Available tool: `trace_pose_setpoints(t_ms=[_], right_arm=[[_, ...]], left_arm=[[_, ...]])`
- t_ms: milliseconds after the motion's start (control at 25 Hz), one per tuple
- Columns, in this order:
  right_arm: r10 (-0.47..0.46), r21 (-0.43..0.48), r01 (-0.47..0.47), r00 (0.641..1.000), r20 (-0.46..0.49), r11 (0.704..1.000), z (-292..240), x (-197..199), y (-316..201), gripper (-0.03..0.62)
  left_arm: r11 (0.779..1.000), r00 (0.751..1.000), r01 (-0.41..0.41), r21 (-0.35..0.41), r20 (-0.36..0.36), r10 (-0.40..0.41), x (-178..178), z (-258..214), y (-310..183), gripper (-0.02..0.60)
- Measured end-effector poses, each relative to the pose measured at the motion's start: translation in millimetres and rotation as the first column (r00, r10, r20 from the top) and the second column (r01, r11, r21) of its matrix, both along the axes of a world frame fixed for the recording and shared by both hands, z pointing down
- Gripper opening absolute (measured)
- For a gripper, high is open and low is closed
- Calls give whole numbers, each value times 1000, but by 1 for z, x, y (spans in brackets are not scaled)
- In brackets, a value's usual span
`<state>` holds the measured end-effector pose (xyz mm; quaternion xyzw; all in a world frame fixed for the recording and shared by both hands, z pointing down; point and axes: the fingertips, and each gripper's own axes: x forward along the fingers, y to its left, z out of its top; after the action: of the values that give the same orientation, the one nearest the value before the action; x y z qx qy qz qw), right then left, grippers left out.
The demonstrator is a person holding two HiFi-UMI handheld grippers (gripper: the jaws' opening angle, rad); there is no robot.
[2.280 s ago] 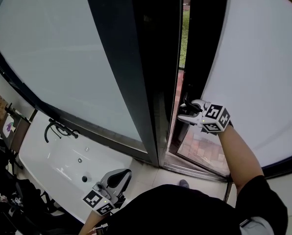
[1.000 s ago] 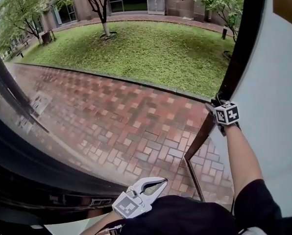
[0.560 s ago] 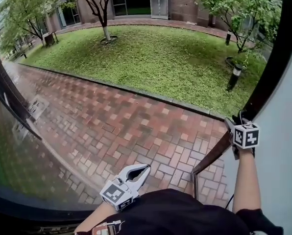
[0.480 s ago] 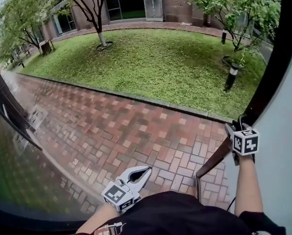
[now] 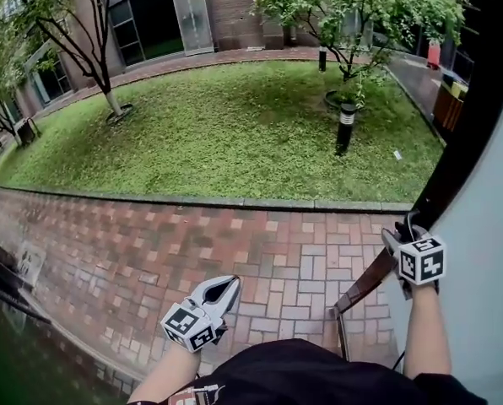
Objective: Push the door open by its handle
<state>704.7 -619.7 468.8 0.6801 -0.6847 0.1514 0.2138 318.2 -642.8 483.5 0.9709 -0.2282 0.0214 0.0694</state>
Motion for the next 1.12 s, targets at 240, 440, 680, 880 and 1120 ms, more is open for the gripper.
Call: trace_pose_setpoints(t_ms=[240,440,680,880,1120], right_arm=[[98,1,-98,994,56,995,-6,39,4,180],[211,111,-228,966,152,967,-7,52,40,236],[154,298,-236,950,272,925,43,5,56,227],[-113,323,31,965,236,946,91,-74,11,78],[-320,356,224,917,237,907,75,-118,-31,2]], left_arm=[[986,985,-164,26,-55,165,20,-2,-61,-3],[975,973,-224,11,-58,224,-6,10,-101,-2],[969,968,-247,-21,-57,246,-13,28,-137,-2],[972,971,-235,-11,-46,234,10,34,-135,-2],[981,983,-179,-71,-57,175,9,36,-135,-2]])
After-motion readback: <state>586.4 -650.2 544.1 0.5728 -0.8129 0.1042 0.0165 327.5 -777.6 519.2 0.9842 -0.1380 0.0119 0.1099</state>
